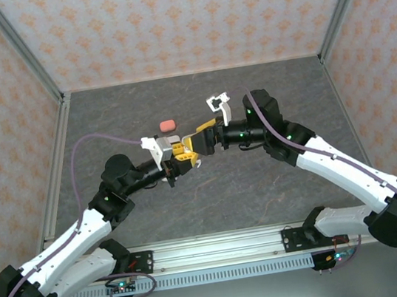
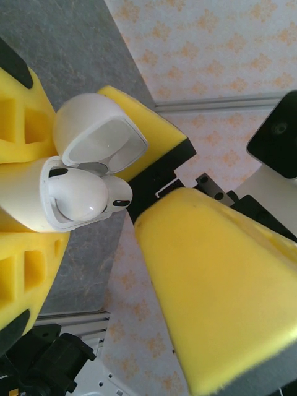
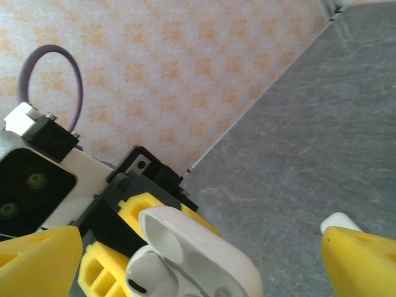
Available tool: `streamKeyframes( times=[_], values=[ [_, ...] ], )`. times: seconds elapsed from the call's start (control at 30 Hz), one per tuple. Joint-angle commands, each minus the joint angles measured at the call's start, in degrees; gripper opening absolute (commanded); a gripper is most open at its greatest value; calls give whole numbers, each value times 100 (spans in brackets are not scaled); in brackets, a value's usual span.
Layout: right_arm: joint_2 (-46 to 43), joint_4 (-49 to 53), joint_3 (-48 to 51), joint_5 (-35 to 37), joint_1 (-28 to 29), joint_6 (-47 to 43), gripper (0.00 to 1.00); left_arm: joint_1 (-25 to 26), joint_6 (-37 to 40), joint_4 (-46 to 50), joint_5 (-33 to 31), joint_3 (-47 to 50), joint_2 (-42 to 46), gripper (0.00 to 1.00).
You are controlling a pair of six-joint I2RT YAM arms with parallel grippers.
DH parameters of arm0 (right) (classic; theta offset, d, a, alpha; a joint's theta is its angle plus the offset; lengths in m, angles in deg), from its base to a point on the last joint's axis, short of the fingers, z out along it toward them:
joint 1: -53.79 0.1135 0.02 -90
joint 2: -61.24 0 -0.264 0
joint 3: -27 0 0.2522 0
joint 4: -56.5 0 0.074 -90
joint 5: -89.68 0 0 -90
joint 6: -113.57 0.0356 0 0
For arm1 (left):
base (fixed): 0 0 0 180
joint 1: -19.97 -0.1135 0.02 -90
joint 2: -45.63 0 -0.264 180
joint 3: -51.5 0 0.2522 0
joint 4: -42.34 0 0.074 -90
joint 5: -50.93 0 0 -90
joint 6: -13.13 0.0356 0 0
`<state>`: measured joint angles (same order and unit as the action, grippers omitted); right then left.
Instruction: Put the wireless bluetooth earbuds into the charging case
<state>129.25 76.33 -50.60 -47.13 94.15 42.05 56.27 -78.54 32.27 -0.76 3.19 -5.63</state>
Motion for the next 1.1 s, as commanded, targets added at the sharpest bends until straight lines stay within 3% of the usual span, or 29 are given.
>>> streamKeyframes(
  times=[0.0, 0.67, 0.87, 1.07],
  values=[
    [-48, -588, -6, -417, 60, 164, 99, 44, 82, -98, 21, -140, 11, 0],
    [-679, 106, 117, -461, 69, -206, 100, 53, 198, 91, -702, 9, -41, 0],
    [-798, 804, 56, 501, 69, -549, 99, 53, 183, 182, -852, -55, -111, 0],
    [-829, 1460, -84, 1601, 52, -800, 99, 23, 242, 819, -1967, -203, -451, 0]
  ],
)
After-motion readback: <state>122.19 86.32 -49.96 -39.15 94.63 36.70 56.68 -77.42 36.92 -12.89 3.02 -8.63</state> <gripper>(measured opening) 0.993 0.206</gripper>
